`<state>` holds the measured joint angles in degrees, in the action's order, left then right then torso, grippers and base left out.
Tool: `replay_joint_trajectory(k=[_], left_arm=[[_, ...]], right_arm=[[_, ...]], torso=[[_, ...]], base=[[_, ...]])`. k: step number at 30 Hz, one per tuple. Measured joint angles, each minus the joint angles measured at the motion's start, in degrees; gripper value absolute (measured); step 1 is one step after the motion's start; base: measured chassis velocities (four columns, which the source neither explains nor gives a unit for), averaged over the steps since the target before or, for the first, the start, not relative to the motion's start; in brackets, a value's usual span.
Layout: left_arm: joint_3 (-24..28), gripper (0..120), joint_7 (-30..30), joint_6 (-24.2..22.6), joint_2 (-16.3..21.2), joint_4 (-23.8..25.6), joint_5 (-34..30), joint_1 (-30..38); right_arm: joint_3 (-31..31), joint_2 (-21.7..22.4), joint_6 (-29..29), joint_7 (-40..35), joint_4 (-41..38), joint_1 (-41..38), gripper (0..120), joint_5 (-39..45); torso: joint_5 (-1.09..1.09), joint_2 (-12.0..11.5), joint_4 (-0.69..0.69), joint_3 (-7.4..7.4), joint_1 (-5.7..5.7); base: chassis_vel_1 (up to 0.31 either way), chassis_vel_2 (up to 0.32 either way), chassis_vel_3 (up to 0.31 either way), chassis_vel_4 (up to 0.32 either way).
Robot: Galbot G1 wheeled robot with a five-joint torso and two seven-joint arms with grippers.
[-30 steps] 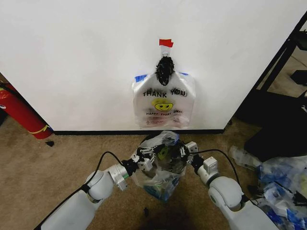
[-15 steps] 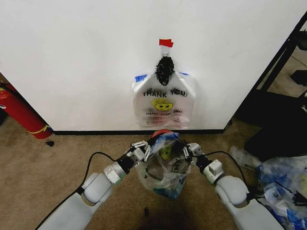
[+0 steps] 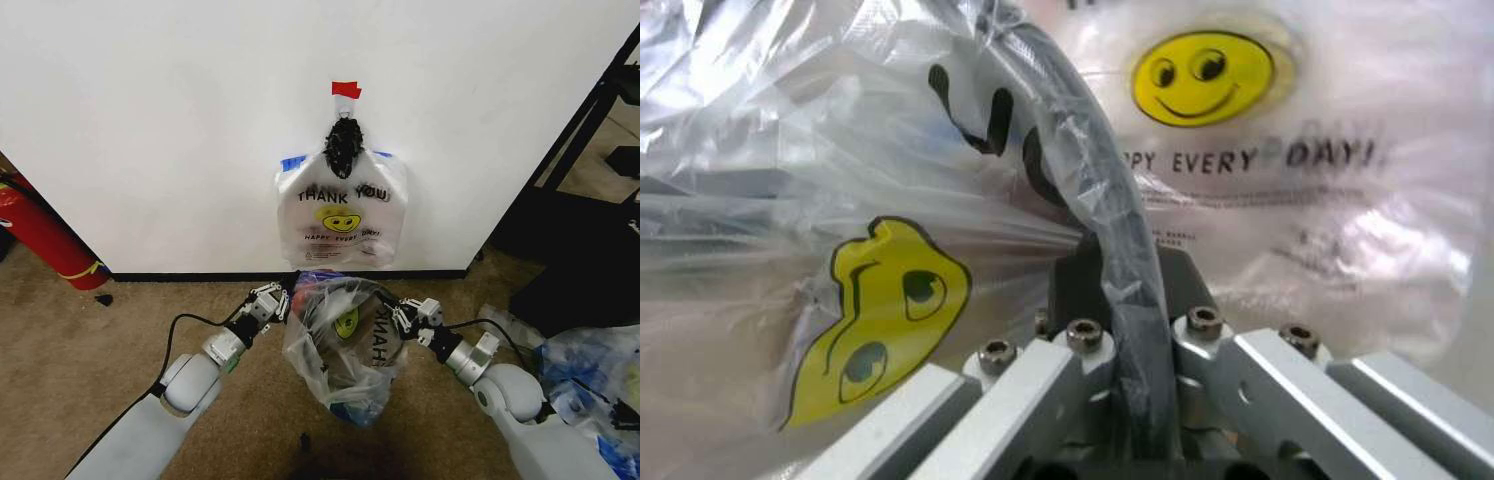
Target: Pick up the garbage bag from the wall and place it over the trash bin.
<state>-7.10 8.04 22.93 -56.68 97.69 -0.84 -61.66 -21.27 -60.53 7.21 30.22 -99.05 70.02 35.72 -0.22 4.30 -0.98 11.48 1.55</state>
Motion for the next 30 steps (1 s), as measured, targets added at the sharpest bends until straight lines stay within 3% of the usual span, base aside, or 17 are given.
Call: replay_joint_trajectory(k=[6, 11, 17, 22, 30], left_arm=[[-0.28, 0, -0.47, 0.96, -0.68, -1.17, 0.61, -0.29], [-0.29, 1, -2.39, 0.89, -1.31, -1.02, -3.3, -1.64], [-1.31, 27, -4.15, -1.3, -2.55, -0.59, -13.9, -4.35], [-2.57, 41, -5.92, -4.03, -3.15, 0.87, -17.81, -5.93], [-5.41, 71, -5.71, -14.14, -2.31, 11.5, -30.83, -13.47]], right_arm=[[0.65, -0.35, -1.5, -2.28, 0.02, 0.5, 0, 4.85], [2.02, -1.02, -2.22, -6.86, -0.01, 1.23, 0, 6.71], [5.48, -2.43, -3.04, -18.82, -0.27, 2.21, 0, 7.34], [7.19, -3.21, -3.67, -26.05, -0.58, 2.06, 0, 9.01], [8.19, -4.49, -4.26, -34.98, -1.0, 1.2, 0, 16.16]], torso=[[0.0, 0.0, -0.01, 0.0, 0.0], [0.0, 0.0, 0.0, 0.0, 0.0], [-0.01, 0.0, -0.01, 0.0, 0.0], [-0.01, 0.0, -0.01, 0.0, 0.0], [0.0, -0.01, 0.0, 0.0, 0.0]], base=[[0.0, 0.0, 0.0, 0.0], [0.0, 0.0, 0.0, 0.0], [0.0, 0.0, 0.0, 0.0], [0.0, 0.0, 0.0, 0.0], [0.0, 0.0, 0.0, 0.0]])
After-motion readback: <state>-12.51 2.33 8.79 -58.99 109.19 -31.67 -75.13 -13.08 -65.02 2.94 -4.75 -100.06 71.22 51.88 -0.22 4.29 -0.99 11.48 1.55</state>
